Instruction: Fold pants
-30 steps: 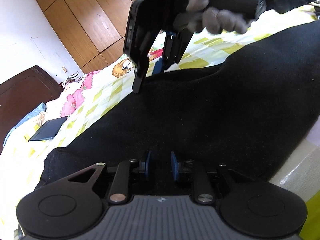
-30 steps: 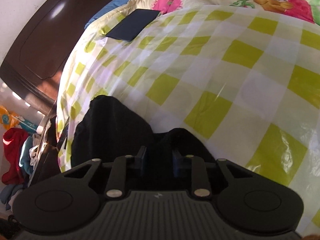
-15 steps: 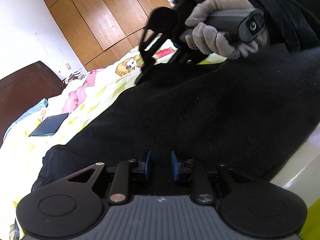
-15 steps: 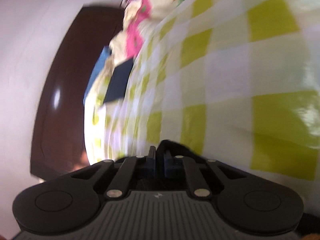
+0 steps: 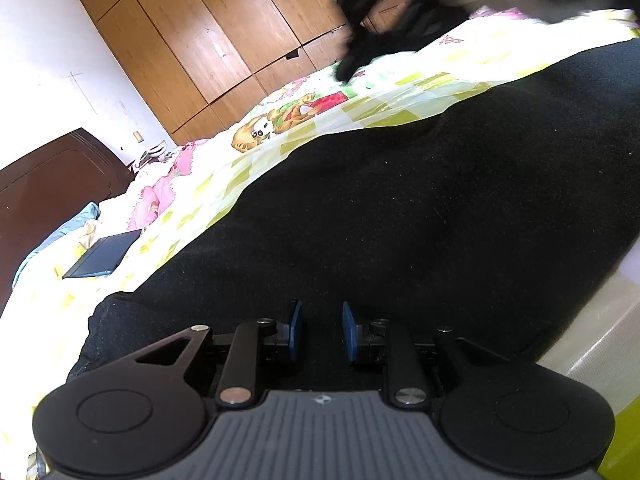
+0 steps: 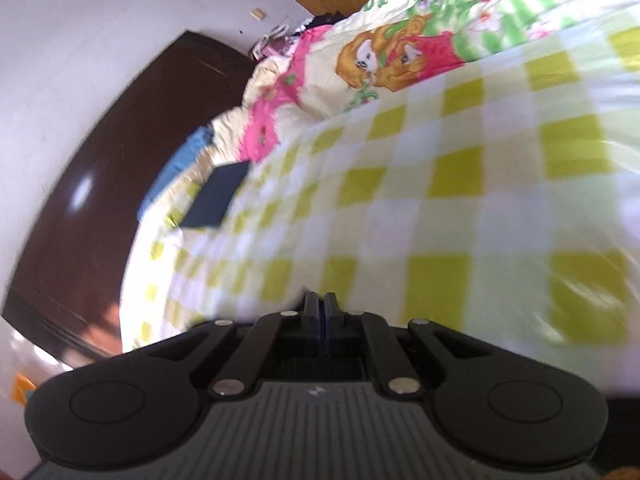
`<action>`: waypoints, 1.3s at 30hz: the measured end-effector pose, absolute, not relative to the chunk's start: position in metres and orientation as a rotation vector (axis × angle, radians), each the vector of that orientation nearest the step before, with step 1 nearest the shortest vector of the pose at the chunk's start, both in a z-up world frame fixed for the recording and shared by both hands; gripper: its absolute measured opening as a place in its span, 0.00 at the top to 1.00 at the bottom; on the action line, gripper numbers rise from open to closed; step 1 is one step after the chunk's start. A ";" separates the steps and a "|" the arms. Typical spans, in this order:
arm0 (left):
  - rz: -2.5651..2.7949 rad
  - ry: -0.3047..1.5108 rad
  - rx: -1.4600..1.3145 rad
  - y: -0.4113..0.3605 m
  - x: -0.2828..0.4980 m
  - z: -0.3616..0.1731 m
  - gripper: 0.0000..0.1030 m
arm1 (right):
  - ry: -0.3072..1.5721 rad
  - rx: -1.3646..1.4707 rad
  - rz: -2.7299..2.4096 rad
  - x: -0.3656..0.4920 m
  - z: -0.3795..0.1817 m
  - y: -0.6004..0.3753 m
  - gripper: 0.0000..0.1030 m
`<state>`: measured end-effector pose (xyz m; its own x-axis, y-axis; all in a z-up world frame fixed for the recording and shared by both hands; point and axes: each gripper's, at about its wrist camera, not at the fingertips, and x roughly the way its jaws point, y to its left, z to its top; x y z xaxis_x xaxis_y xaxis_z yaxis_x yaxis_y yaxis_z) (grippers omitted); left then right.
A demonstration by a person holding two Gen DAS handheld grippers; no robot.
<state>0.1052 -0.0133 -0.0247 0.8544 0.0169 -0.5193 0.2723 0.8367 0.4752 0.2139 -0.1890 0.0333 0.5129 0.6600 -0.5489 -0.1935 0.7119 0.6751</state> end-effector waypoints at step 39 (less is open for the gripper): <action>-0.316 0.459 0.884 -0.127 0.093 -0.002 0.60 | 0.603 0.807 -0.311 -0.054 0.004 -0.496 0.89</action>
<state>0.0933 -0.1270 -0.0015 0.8584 -0.0764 -0.5072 0.4463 0.5984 0.6654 -0.0542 -0.4963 0.0035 0.7907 -0.0349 -0.6112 0.4776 0.6597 0.5803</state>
